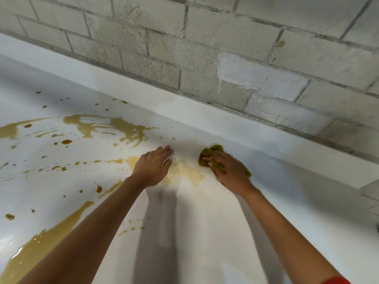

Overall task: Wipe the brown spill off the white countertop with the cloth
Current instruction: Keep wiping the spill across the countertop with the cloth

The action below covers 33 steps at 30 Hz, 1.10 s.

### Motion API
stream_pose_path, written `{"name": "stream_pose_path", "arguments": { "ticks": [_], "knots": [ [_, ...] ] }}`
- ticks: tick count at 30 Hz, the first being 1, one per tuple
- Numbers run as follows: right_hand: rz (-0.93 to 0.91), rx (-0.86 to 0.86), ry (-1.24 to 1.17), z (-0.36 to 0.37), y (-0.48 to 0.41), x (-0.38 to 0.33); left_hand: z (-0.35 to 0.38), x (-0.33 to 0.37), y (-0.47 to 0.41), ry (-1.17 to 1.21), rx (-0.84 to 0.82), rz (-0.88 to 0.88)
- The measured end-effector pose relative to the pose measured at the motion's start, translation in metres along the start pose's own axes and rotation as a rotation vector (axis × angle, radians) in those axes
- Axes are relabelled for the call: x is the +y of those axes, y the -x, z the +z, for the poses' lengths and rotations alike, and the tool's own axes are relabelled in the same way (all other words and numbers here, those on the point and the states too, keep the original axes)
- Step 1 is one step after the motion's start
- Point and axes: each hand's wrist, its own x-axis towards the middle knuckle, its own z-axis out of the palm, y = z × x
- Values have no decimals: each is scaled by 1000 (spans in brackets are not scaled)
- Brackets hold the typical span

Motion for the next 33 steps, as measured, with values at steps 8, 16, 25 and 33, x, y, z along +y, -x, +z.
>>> {"name": "stream_pose_path", "arguments": {
  "ticks": [8,16,25,33],
  "knots": [
    [138,84,76,33,-33,-35,2,1,-3,-18,24,-17],
    [21,35,13,15,35,-22,-1,0,-1,-33,16,-3],
    [89,86,107,50,2,-71,3,1,0,-31,-47,-26],
    [50,196,40,18,60,-33,-12,-8,36,60,57,33]
  ]
}}
